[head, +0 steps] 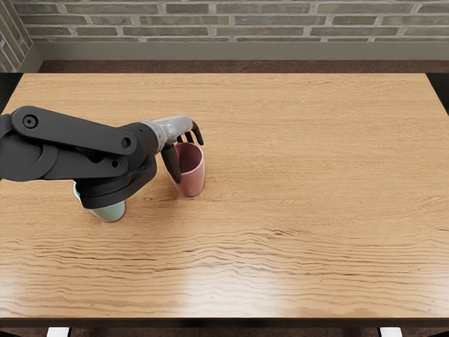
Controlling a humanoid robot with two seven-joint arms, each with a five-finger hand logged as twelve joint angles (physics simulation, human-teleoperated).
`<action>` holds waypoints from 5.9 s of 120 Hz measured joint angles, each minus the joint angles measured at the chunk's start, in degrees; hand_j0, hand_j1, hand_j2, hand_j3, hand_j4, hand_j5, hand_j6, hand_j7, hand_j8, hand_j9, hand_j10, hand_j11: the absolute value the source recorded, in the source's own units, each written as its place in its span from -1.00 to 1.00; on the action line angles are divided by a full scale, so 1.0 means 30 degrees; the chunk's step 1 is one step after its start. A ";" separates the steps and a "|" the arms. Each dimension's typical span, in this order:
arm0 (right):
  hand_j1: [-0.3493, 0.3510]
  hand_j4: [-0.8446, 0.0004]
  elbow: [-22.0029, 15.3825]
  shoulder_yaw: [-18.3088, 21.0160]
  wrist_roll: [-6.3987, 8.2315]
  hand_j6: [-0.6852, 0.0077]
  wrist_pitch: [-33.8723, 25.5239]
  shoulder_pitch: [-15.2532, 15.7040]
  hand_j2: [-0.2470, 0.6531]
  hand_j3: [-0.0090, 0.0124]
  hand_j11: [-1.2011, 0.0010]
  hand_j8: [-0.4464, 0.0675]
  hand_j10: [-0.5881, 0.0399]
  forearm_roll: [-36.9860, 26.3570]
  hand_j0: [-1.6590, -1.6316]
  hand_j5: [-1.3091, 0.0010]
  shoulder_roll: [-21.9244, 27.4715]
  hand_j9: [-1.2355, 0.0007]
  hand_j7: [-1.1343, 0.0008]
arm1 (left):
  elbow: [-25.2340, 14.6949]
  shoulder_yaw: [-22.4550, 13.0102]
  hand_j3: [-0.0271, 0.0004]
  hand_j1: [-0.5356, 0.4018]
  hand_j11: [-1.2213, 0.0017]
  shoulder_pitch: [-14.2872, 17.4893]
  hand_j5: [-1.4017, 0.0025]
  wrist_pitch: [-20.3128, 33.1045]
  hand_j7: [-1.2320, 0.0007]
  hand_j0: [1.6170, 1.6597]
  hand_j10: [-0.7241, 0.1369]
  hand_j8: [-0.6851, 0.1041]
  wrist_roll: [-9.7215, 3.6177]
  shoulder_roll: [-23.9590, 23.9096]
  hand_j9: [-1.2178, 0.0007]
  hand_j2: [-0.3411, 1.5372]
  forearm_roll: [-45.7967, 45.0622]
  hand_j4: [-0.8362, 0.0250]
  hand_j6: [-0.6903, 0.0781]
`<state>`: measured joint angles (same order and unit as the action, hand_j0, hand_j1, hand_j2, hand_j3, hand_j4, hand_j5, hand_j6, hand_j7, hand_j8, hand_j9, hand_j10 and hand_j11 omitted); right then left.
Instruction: Pick up cup and place in cup with left hand
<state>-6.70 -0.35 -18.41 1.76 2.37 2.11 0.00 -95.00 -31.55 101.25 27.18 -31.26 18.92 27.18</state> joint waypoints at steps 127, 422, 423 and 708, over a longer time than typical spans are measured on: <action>-1.00 1.00 0.0001 0.0000 0.0000 0.98 0.0000 0.0000 -0.45 -0.16 1.00 0.74 0.87 0.0000 -0.93 1.00 0.0000 1.00 1.00 | -0.1402 -0.0029 0.97 -0.17 0.02 0.2332 0.14 -0.0297 0.04 0.92 -0.37 -0.21 -0.0010 0.1452 0.02 -0.37 -0.0590 -0.10 -0.16; -1.00 1.00 0.0003 0.0000 0.0003 0.98 0.0000 0.0000 -0.45 -0.16 1.00 0.73 0.87 0.0000 -0.93 1.00 0.0000 1.00 1.00 | -0.1789 -0.0065 0.97 -0.18 0.02 1.0620 0.14 -1.5591 0.03 0.92 -0.39 -0.27 0.0165 1.0325 0.02 -0.34 -0.3633 -0.12 -0.20; -1.00 1.00 0.0003 0.0000 0.0004 0.98 0.0000 0.0000 -0.45 -0.16 1.00 0.73 0.87 0.0000 -0.93 1.00 0.0000 1.00 1.00 | -0.1789 -0.0067 0.97 -0.18 0.02 1.0626 0.14 -1.5640 0.03 0.92 -0.39 -0.26 0.0165 1.0342 0.01 -0.34 -0.3636 -0.12 -0.20; -1.00 1.00 0.0003 0.0000 -0.0001 0.98 0.0000 0.0000 -0.45 -0.16 1.00 0.74 0.87 0.0000 -0.93 1.00 0.0000 1.00 1.00 | -0.1170 -0.3110 0.97 -0.20 0.04 0.7529 0.16 -1.2912 0.05 0.92 -0.37 -0.26 0.0263 0.9009 0.04 -0.33 -0.2558 -0.11 -0.19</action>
<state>-6.69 -0.35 -18.41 1.76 2.37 2.11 0.00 -98.51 -40.88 123.84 -11.55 -30.47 45.95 19.50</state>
